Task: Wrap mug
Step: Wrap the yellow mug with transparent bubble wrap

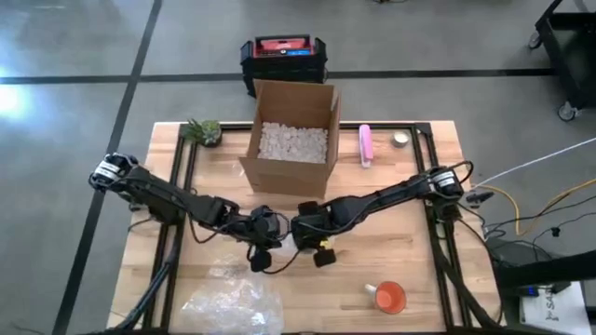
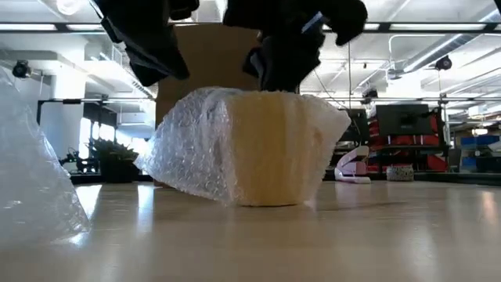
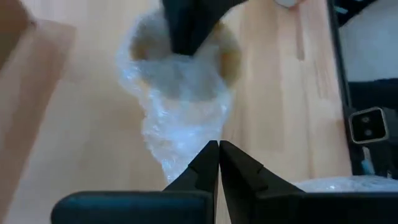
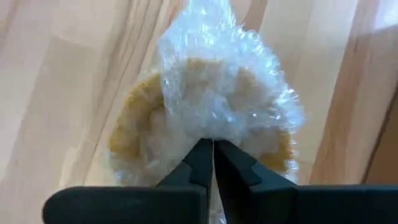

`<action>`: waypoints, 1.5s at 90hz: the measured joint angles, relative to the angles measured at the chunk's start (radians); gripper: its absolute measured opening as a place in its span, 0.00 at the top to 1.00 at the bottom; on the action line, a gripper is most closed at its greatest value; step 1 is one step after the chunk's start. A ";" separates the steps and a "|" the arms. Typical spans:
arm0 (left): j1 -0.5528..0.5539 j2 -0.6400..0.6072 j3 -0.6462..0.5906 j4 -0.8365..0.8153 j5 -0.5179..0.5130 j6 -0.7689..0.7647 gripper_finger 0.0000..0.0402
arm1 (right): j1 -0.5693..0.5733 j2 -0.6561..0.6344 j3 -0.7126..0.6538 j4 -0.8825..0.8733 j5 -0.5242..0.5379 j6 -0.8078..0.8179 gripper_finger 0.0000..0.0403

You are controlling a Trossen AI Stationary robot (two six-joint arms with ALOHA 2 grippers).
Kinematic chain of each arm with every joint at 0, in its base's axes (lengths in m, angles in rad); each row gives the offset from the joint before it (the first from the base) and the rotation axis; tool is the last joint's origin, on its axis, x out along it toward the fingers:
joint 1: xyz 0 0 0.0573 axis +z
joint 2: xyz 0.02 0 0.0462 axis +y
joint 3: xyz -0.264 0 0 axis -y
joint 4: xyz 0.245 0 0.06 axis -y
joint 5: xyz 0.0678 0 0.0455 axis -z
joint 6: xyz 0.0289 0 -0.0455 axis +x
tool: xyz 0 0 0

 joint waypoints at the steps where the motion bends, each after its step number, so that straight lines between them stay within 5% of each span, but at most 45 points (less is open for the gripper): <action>1: 0.000 -0.002 0.000 -0.002 -0.008 0.000 1.00 | 0.000 0.000 0.000 0.007 0.001 0.000 0.99; 29: 0.009 -0.013 0.000 -0.001 -0.170 -0.001 1.00 | 0.000 0.054 0.001 0.143 0.001 0.002 0.99; 87: 0.008 -0.017 0.000 -0.001 -0.166 0.002 1.00 | -0.010 0.190 0.006 0.117 -0.024 0.003 1.00; 135: 0.008 -0.018 0.000 -0.004 -0.165 0.005 1.00 | -0.011 0.013 -0.001 0.010 -0.031 0.024 0.99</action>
